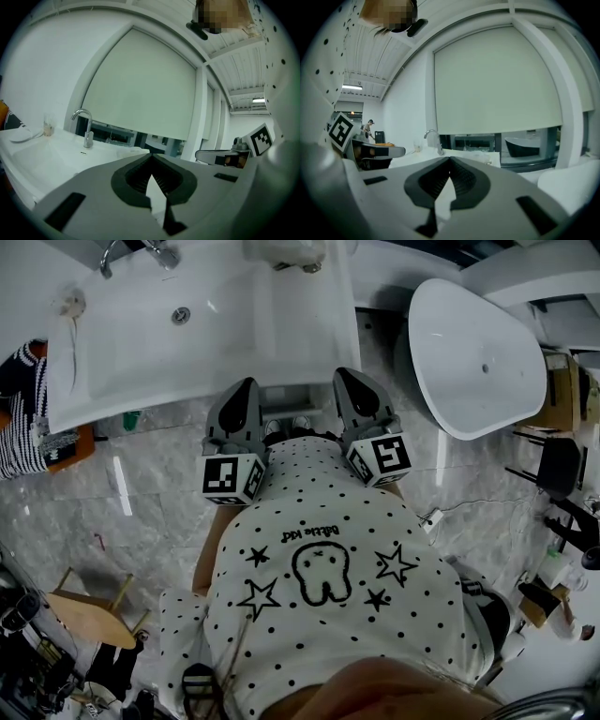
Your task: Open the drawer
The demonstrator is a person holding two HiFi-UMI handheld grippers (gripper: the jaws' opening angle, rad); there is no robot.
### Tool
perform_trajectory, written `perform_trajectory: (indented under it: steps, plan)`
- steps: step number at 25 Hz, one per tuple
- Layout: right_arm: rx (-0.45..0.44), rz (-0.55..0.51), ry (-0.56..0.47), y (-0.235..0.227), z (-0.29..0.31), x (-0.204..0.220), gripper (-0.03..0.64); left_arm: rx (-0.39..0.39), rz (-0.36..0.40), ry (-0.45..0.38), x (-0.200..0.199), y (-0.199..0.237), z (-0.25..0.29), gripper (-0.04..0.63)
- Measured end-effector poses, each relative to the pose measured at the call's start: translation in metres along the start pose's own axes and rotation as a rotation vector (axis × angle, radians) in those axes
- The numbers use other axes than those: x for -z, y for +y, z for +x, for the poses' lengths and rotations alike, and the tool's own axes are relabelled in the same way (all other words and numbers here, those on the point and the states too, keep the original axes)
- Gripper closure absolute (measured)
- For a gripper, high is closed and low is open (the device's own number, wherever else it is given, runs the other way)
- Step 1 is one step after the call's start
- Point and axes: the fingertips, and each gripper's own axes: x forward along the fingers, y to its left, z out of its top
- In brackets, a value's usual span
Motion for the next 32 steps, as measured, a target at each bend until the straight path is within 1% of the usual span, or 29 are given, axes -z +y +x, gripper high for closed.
perform_trajectory:
  steps: [5, 8, 12, 15, 18, 32]
  plan:
    - [-0.002, 0.005, -0.013, 0.003, -0.002, -0.004, 0.603, 0.004, 0.015, -0.007, -0.004, -0.003, -0.005, 0.591]
    - [-0.011, 0.0, -0.001, 0.005, 0.0, -0.001, 0.601, 0.001, 0.017, -0.006, -0.005, -0.002, -0.005, 0.591]
    - [-0.031, -0.023, 0.009, 0.007, 0.006, 0.0, 0.601, -0.005, 0.017, -0.008, -0.006, 0.0, -0.002, 0.591]
    - [-0.043, -0.04, 0.014, 0.012, 0.007, 0.001, 0.603, -0.003, 0.031, -0.012, -0.006, -0.001, -0.003, 0.591]
    - [-0.043, -0.044, 0.022, 0.012, 0.009, 0.003, 0.602, 0.0, 0.044, -0.014, -0.006, -0.003, -0.003, 0.591]
    - [-0.038, -0.05, 0.028, 0.013, 0.009, 0.005, 0.603, 0.003, 0.05, -0.012, -0.005, -0.004, -0.004, 0.591]
